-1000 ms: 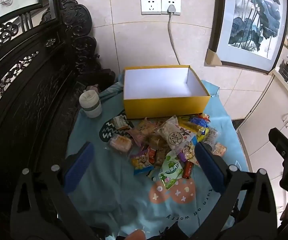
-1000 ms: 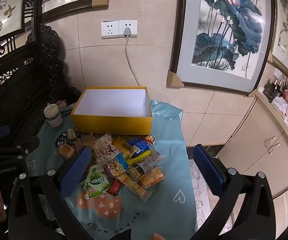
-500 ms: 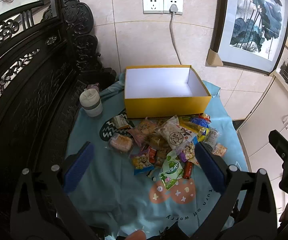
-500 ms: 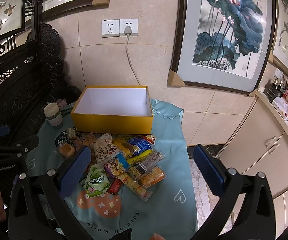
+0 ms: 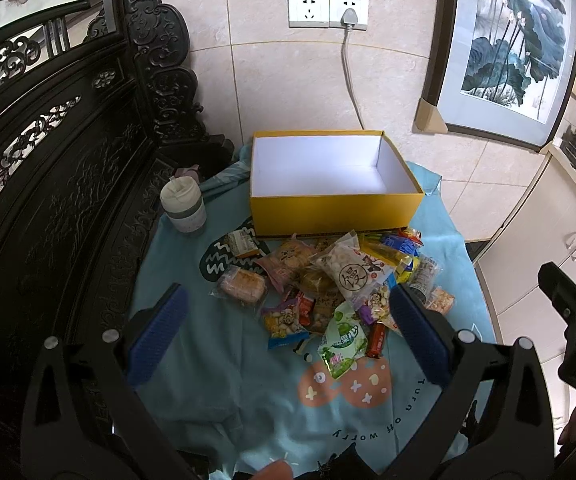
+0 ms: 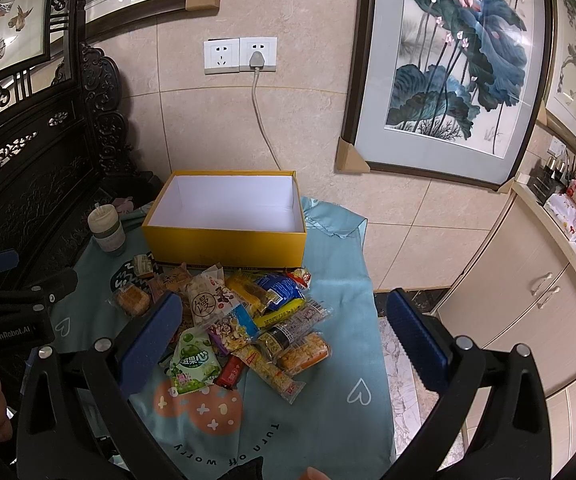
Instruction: Organize snacks
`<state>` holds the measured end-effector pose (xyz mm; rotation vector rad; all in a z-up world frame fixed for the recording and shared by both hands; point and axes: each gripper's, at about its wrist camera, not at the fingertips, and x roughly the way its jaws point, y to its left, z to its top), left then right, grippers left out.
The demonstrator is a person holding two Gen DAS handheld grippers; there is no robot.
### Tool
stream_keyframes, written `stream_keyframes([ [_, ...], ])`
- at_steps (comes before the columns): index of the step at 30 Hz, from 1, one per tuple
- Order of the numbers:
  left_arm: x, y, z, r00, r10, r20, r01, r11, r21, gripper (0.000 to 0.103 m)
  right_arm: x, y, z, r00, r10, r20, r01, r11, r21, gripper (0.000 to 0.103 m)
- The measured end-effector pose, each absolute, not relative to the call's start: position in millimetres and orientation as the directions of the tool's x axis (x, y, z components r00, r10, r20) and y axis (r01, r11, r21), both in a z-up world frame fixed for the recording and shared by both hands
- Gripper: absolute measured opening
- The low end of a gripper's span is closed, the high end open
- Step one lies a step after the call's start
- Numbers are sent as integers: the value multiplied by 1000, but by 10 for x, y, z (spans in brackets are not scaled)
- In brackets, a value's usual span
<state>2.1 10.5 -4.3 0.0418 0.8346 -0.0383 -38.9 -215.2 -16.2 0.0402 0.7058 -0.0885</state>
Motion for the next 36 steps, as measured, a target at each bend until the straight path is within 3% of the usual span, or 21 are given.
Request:
stream_keyframes([
  [36, 18, 119, -88, 654, -15, -756, 41, 999, 16, 101, -414, -2090, -217, 745, -65, -664, 102, 995, 17, 102],
])
